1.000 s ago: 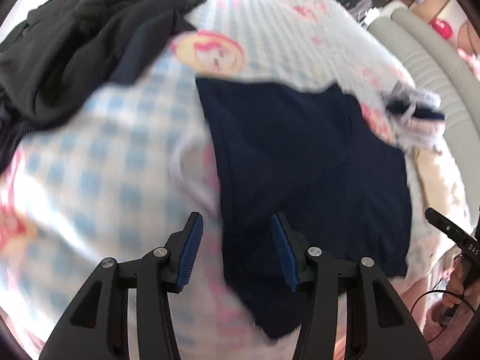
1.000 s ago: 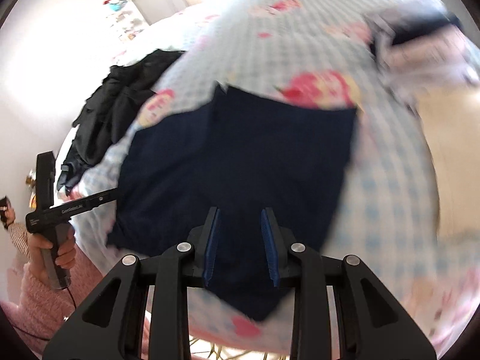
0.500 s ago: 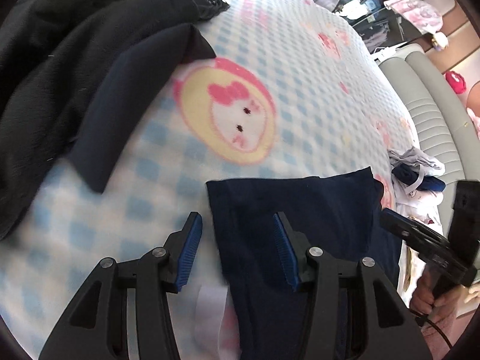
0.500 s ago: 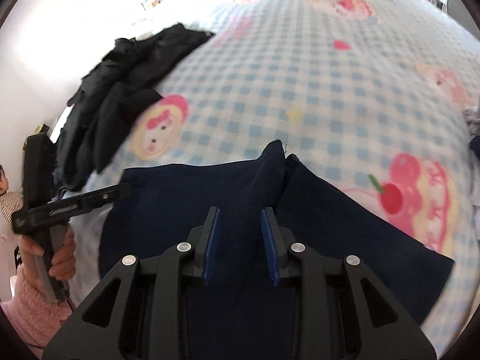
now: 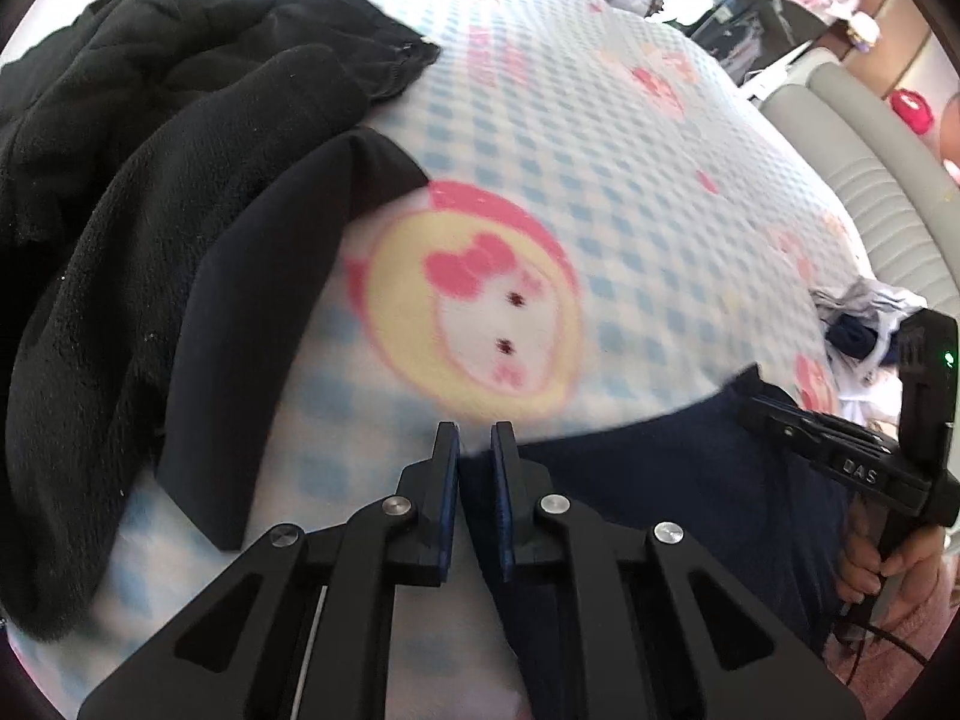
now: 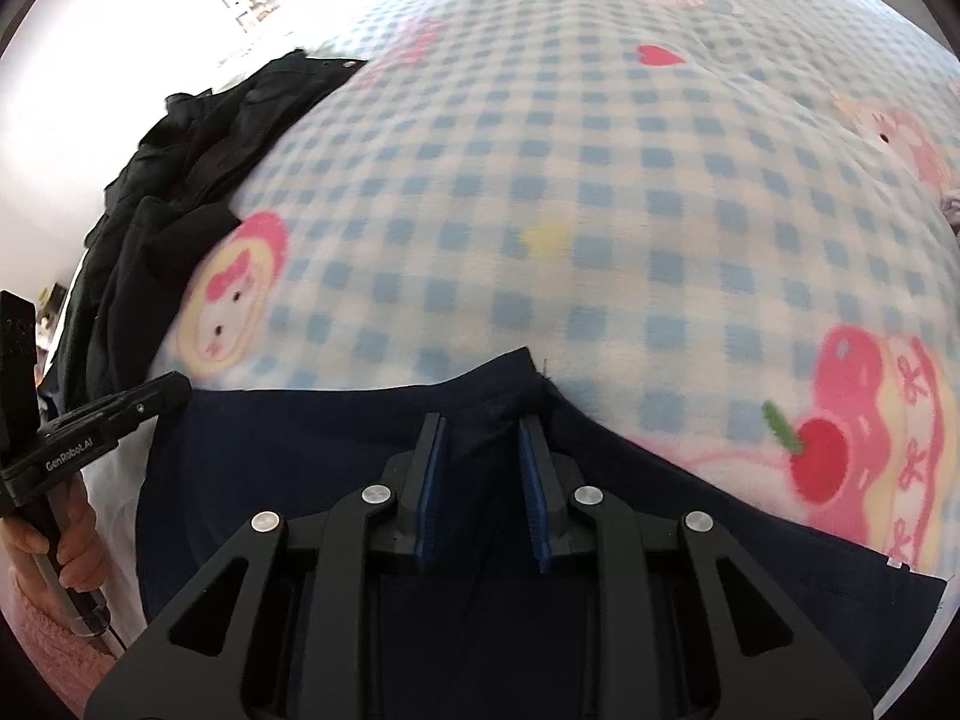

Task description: Fold clothes

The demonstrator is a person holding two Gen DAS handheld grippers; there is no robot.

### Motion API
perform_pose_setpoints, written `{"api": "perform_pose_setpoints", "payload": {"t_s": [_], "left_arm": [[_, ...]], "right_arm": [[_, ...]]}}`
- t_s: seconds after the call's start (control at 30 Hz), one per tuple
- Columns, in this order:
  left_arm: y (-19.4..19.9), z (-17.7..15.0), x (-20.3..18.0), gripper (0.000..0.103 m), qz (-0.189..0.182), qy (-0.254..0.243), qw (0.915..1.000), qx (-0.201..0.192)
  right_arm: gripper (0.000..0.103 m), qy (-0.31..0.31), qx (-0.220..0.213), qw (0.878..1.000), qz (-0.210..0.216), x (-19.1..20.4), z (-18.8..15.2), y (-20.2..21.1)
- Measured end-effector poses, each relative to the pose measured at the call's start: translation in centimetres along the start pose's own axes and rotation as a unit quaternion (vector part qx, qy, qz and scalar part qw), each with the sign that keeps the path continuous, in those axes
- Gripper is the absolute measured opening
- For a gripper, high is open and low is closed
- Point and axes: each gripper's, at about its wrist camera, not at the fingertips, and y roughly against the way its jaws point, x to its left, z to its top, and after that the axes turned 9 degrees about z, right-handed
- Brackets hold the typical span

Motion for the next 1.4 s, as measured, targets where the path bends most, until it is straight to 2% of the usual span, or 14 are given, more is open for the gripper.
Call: {"api": "perform_pose_setpoints", "payload": {"t_s": [0.07, 0.1, 0.13, 0.2, 0.3, 0.33, 0.43, 0.53, 0.67, 0.77, 0.9, 1.03, 1.3, 1.4], "left_arm": [[0.2, -0.1, 0.2, 0.013, 0.001, 0.007, 1.0000, 0.000], [0.6, -0.4, 0.2, 0.022, -0.011, 0.008, 0.9999, -0.003], [1.2, -0.7, 0.1, 0.045, -0.024, 0.008, 0.9997, -0.006], [1.8, -1.2, -0.1, 0.077, -0.041, 0.005, 0.9991, -0.009], [0.9, -1.5, -0.3, 0.071, -0.040, 0.006, 0.9992, 0.006], [0.3, -1.5, -0.3, 0.046, -0.042, 0.009, 0.9990, 0.013], [-0.6, -1.2, -0.6, 0.012, -0.048, 0.015, 0.9986, 0.020], [0.3, -0.9, -1.1, 0.008, -0.032, 0.007, 0.9994, -0.007], [0.4, -0.2, -0.5, 0.009, -0.006, 0.003, 0.9999, -0.009], [-0.8, -0.1, 1.0, 0.025, 0.033, 0.029, 0.9988, 0.021], [5.1, -1.3, 0.3, 0.058, 0.068, 0.009, 0.9937, -0.089], [6.6, -3.1, -3.2, 0.059, 0.000, -0.046, 0.9956, -0.082], [4.9, -8.1, -9.2, 0.059, -0.022, -0.112, 0.9931, -0.023], [4.4, -9.4, -9.8, 0.059, 0.032, -0.127, 0.9913, -0.011]], "right_arm": [[0.024, -0.008, -0.010, 1.000, 0.006, -0.1, -0.1, 1.0], [0.024, -0.011, -0.016, 1.000, 0.009, -0.1, -0.2, 1.5], [0.024, -0.012, -0.023, 1.000, 0.014, 0.1, -0.3, 2.2], [0.024, -0.004, -0.028, 0.999, 0.041, 0.7, -0.8, 3.5], [0.025, 0.013, -0.019, 0.997, 0.073, 1.8, -1.2, 4.0], [0.025, 0.022, -0.008, 0.997, 0.068, 2.0, -1.2, 3.4], [0.025, 0.032, 0.024, 0.998, 0.039, 2.1, -1.4, 1.2], [0.025, 0.032, 0.020, 0.998, 0.040, 2.1, -1.3, 0.3], [0.022, 0.038, 0.015, 0.999, 0.015, 1.9, -0.7, -0.8], [0.019, 0.015, 0.007, 1.000, 0.018, 1.2, -0.6, -0.9], [0.024, 0.023, -0.024, 0.999, 0.022, 1.8, -0.8, 2.2], [0.025, 0.020, -0.030, 0.999, 0.021, 1.8, -2.0, 4.9], [0.030, 0.001, -0.021, 0.999, 0.035, 2.3, -8.0, 8.6], [0.030, -0.010, -0.004, 1.000, 0.003, 0.9, -10.7, 9.1]]}}
